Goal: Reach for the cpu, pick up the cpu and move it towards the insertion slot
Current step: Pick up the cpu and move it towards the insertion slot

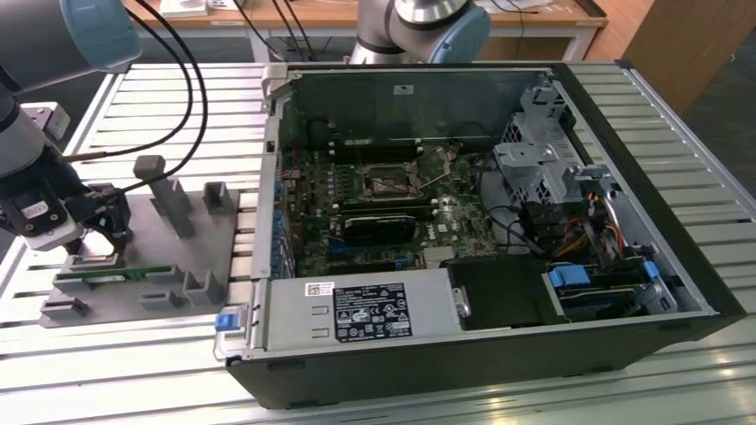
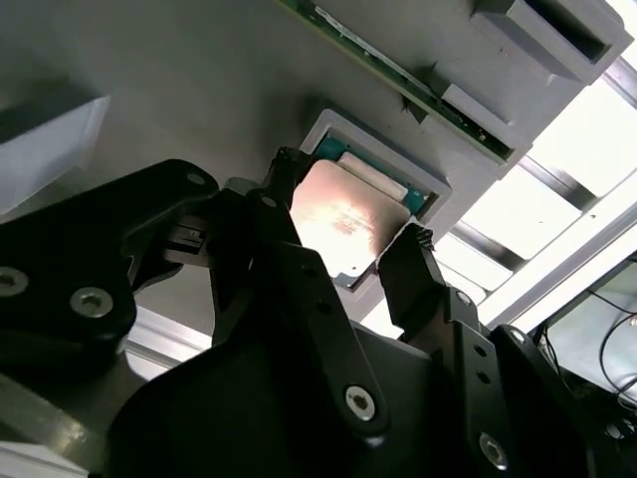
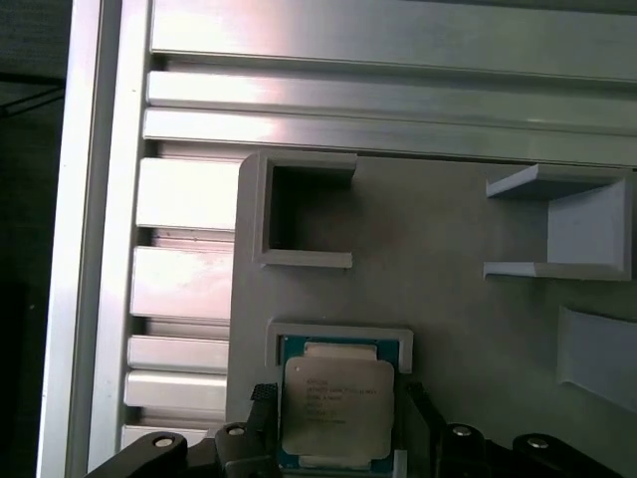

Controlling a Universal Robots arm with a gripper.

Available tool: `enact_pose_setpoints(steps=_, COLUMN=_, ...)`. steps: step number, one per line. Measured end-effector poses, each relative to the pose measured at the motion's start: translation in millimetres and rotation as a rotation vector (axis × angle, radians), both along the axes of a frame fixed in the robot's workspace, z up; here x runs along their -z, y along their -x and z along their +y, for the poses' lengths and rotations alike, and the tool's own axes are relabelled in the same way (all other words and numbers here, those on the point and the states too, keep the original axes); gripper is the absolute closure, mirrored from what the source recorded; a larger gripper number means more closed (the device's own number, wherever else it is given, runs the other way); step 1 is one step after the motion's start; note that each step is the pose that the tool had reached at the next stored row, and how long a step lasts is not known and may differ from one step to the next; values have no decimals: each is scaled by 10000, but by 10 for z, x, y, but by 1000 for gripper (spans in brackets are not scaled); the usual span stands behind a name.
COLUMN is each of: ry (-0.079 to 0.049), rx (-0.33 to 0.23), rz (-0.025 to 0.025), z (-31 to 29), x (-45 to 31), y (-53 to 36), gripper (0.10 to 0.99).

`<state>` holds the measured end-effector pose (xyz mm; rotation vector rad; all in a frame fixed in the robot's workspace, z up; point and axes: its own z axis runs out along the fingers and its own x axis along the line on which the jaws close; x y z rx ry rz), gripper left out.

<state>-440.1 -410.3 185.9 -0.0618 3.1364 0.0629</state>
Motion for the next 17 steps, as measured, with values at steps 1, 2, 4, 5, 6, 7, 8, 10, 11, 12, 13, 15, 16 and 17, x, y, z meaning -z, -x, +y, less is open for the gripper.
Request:
enact_pose_setpoints(steps=1, ry=0, rx=-1, rz=-1, z=2, x=4, y=3, gripper=475)
enact_pose_setpoints(steps=2, ry=-1, rx=0, rz=-2, z=4, x=7, y=7, gripper=475)
enact_pose_setpoints(steps=4, ry=0, rx=0, rz=1, z=8, x=9, y=17, gripper=475)
enact_pose_setpoints(steps=5, ry=0, rx=0, rz=1, z=9, x=10, y=22, gripper=475)
enact_pose_setpoints(steps=6, ry=0, rx=0, rz=0, z=12, x=10, y=25, gripper=475)
enact_pose_setpoints(steps=7, ry=0, rx=0, rz=0, z=16, x=12, y=27, gripper=475)
enact_pose_setpoints(steps=8, ry=0, rx=-1, rz=0, z=18, x=13, y=27, gripper=475)
enact_pose_setpoints(steps=10, ry=2, rx=-1, rz=2, z=21, x=14, y=28, gripper=486)
enact_pose_setpoints(steps=11, ry=1, rx=-2, rz=2, z=21, x=14, y=28, gripper=549)
enact_pose_setpoints(steps=12, ry=1, rx=0, rz=2, z=22, x=15, y=29, gripper=549)
enact_pose_setpoints(steps=13, ry=1, rx=0, rz=1, z=23, x=15, y=28, gripper=549)
enact_pose_setpoints(steps=15, ry=1, rx=0, rz=1, z=23, x=16, y=28, gripper=549)
enact_pose_setpoints(steps=16, ry=0, rx=0, rz=1, z=23, x=16, y=28, gripper=549)
enact_pose_setpoints(steps=17, ry=0, rx=0, rz=-1, z=23, x=15, y=28, gripper=549)
